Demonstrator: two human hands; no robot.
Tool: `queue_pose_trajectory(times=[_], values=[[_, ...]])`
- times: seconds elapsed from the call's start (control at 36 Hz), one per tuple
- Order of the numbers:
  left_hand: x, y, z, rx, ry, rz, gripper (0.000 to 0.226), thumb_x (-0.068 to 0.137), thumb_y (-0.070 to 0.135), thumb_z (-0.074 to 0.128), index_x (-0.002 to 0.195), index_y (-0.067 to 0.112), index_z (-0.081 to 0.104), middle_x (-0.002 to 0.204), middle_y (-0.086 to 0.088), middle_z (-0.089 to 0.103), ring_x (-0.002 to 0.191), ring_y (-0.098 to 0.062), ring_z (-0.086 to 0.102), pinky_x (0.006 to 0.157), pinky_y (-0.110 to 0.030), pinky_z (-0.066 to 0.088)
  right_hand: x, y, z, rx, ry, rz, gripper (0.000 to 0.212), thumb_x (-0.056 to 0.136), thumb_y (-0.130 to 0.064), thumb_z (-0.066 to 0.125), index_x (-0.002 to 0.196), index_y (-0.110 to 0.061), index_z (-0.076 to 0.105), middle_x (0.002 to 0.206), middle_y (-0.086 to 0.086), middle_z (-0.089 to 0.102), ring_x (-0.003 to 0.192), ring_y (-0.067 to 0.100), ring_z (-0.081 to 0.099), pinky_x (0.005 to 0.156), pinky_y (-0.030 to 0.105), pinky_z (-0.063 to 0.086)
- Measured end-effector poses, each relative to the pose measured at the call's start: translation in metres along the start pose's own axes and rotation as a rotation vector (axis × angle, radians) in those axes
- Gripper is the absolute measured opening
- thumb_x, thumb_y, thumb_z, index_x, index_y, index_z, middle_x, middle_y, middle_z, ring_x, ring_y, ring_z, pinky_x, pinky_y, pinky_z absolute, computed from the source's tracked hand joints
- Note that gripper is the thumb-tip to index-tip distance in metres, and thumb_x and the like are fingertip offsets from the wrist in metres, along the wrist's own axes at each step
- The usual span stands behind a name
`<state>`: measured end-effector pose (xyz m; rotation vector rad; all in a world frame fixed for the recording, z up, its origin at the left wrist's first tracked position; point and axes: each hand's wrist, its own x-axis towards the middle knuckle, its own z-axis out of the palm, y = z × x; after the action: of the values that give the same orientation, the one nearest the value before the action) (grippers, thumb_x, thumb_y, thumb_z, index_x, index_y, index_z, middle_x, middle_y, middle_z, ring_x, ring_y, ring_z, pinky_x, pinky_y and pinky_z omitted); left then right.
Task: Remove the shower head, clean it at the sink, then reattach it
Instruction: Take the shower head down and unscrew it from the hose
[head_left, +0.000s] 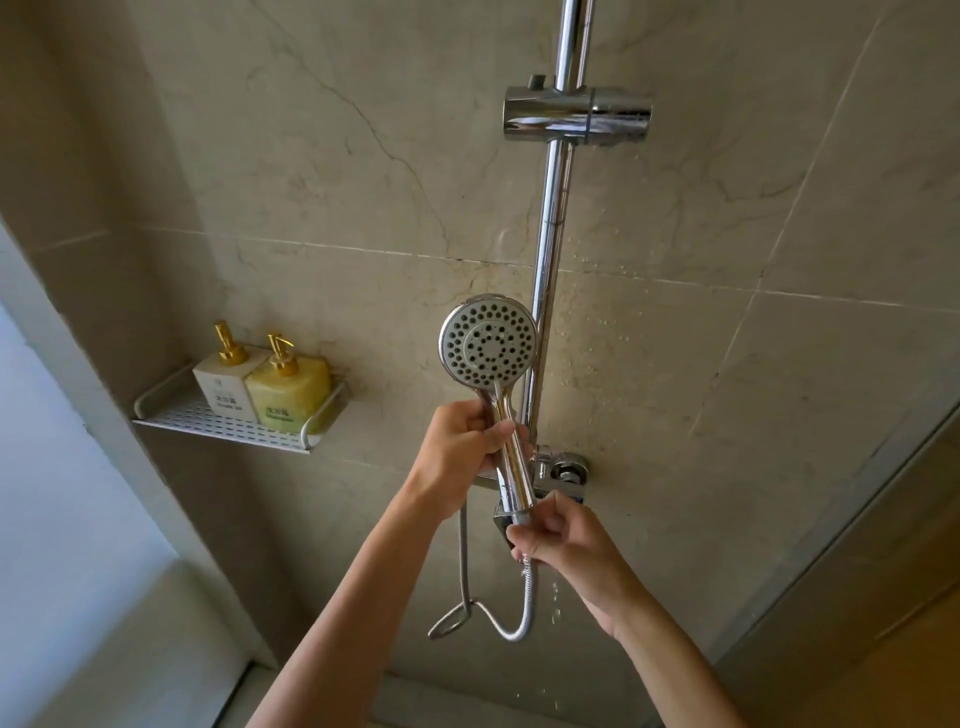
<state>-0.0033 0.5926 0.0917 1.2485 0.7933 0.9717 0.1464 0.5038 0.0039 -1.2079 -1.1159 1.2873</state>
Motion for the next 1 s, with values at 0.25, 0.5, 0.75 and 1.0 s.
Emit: queue_pose_trajectory(times=[0.25, 0.5, 0.75, 1.0], values=[[0.004, 0.003, -0.003, 0.023, 0.011, 0.013, 0.009, 0.093, -0.009, 0.055, 0.095, -0.004, 0.062, 0.077, -0.007, 0.076, 0.079, -0.03, 0.074, 0.078, -0.045, 0.062, -0.001, -0.011, -0.003, 0.065, -0.191, 0.046, 0.037, 0.101, -0.024, 0.051, 0.125, 0.003, 0.059, 0.115, 0.019, 0.069, 0.102, 0.03, 0.063, 0.103, 0.051, 0.045], [0.005, 0.006, -0.001, 0.054, 0.023, 0.004, 0.009, 0.093, -0.007, 0.057, 0.099, -0.005, 0.063, 0.081, -0.008, 0.076, 0.081, -0.027, 0.074, 0.071, -0.034, 0.061, 0.01, -0.003, 0.001, -0.014, 0.0, 0.026, 0.019, 0.088, -0.01, 0.074, 0.103, -0.003, 0.065, 0.094, 0.013, 0.076, 0.087, 0.022, 0.071, 0.08, 0.032, 0.054], [0.007, 0.008, 0.0, 0.067, 0.029, 0.012, 0.009, 0.092, -0.008, 0.056, 0.099, -0.006, 0.062, 0.08, -0.009, 0.075, 0.082, -0.033, 0.073, 0.087, -0.055, 0.056, 0.01, -0.003, -0.001, 0.045, -0.138, -0.007, 0.031, 0.096, -0.027, 0.062, 0.118, -0.006, 0.062, 0.113, 0.015, 0.071, 0.101, 0.025, 0.065, 0.092, 0.04, 0.05], [0.006, 0.009, 0.004, 0.1, 0.054, -0.003, 0.013, 0.092, -0.007, 0.057, 0.103, -0.012, 0.061, 0.088, -0.015, 0.073, 0.087, -0.035, 0.068, 0.092, -0.063, 0.049, 0.017, 0.0, -0.002, 0.01, -0.055, -0.002, 0.021, 0.091, -0.014, 0.067, 0.109, -0.004, 0.064, 0.101, 0.017, 0.075, 0.089, 0.028, 0.072, 0.082, 0.033, 0.056]])
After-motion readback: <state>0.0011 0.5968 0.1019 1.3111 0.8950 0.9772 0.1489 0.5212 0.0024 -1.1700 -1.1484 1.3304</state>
